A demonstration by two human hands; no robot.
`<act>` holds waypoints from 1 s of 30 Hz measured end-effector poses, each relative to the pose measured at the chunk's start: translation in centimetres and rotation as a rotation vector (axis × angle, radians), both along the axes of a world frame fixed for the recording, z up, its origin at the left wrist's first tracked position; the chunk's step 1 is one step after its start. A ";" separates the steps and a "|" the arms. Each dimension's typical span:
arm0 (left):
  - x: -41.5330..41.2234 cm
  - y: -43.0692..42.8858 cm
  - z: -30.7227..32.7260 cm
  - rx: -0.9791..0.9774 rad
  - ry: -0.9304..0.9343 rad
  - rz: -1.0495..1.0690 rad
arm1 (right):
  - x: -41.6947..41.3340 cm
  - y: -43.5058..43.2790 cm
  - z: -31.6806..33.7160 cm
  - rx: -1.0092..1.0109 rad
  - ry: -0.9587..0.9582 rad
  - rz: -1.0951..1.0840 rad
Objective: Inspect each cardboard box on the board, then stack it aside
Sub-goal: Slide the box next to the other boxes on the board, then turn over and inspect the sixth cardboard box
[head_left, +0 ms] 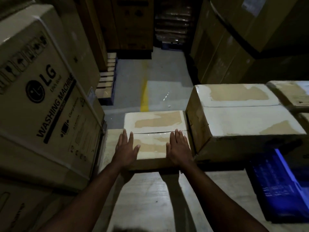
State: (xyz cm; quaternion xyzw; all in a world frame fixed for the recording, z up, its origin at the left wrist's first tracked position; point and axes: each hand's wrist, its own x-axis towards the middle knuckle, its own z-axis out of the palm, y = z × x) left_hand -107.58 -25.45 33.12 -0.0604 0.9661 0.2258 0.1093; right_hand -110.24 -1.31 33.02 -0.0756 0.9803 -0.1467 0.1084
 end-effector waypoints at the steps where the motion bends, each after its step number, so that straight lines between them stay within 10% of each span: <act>1: 0.8 -0.2 0.1 -0.008 0.000 -0.036 | 0.7 0.1 0.4 -0.010 -0.014 0.010; 18: 21.4 5.6 -2.5 0.255 0.165 -0.049 | 23.8 2.1 -0.2 -0.374 -0.081 -0.148; 30: 39.7 13.7 -4.5 0.491 0.117 0.430 | 33.9 7.7 -2.9 -0.563 -0.319 0.028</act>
